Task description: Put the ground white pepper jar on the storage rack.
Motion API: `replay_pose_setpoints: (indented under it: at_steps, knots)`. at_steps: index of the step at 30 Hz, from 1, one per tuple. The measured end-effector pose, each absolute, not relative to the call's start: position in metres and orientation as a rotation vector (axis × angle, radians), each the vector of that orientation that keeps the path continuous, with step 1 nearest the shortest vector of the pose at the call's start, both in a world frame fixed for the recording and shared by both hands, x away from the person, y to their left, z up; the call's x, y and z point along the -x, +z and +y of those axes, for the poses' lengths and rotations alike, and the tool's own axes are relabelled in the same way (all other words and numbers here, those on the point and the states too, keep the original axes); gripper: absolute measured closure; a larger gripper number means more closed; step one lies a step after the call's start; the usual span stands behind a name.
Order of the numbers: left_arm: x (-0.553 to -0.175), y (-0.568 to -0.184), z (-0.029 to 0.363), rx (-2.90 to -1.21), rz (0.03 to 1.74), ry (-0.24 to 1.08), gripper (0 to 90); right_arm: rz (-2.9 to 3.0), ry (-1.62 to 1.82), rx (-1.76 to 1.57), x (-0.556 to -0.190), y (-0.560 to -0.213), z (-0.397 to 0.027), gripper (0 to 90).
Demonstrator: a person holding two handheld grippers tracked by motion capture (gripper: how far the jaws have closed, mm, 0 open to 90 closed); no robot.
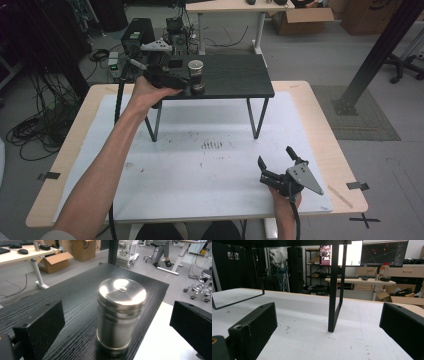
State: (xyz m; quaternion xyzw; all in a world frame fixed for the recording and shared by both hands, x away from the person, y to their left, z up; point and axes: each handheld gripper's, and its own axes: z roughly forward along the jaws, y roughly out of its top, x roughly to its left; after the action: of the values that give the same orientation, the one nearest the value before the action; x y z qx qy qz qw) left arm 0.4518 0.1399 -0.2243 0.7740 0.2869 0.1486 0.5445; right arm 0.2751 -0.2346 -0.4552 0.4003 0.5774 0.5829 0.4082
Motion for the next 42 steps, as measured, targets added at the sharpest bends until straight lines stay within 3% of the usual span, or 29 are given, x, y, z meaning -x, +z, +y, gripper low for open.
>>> replay_pose_setpoints:
  at_steps: [19, 42]
  knots:
    - [-0.412, -0.210, 0.179, -1.842, 0.607, 0.449, 0.2, 1.456, 1.469, -1.008, -0.275, -0.455, -0.235, 0.9]
    - [-0.366, -0.242, 0.231, -1.789, 0.648, 0.521, 0.3, 1.457, 1.468, -1.008, -0.275, -0.455, -0.235, 1.3]
